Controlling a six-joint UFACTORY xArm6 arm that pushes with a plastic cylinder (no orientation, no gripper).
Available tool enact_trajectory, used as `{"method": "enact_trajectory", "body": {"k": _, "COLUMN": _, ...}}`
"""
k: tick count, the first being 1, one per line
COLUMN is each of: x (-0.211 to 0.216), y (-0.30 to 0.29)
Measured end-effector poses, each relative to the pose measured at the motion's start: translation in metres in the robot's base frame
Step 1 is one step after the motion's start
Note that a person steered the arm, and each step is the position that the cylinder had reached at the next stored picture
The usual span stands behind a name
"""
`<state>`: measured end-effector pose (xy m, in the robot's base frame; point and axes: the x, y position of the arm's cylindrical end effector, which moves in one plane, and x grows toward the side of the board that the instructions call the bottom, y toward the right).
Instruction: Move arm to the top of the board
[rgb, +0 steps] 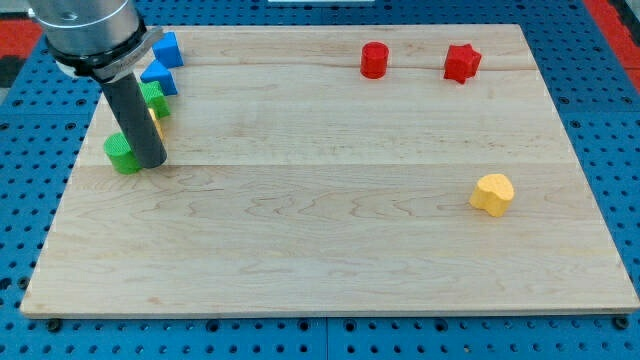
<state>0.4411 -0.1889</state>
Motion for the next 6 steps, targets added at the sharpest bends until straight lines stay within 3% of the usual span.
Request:
{"method": "enact_trajectory", "body": {"k": 1, "x": -0.02, "y": 0.068}}
{"method": "enact_trajectory", "body": {"k": 3, "x": -0.177, "y": 0.119}}
{"method": "enact_trajectory", "body": {"k": 4, "x": -0.247, "y": 0.183}}
{"method": "enact_trajectory", "body": {"k": 5, "x": -0.247, "y": 0.234}}
{"method": "enact_trajectory", "body": {"k": 6, "x": -0.248, "y": 0.246}}
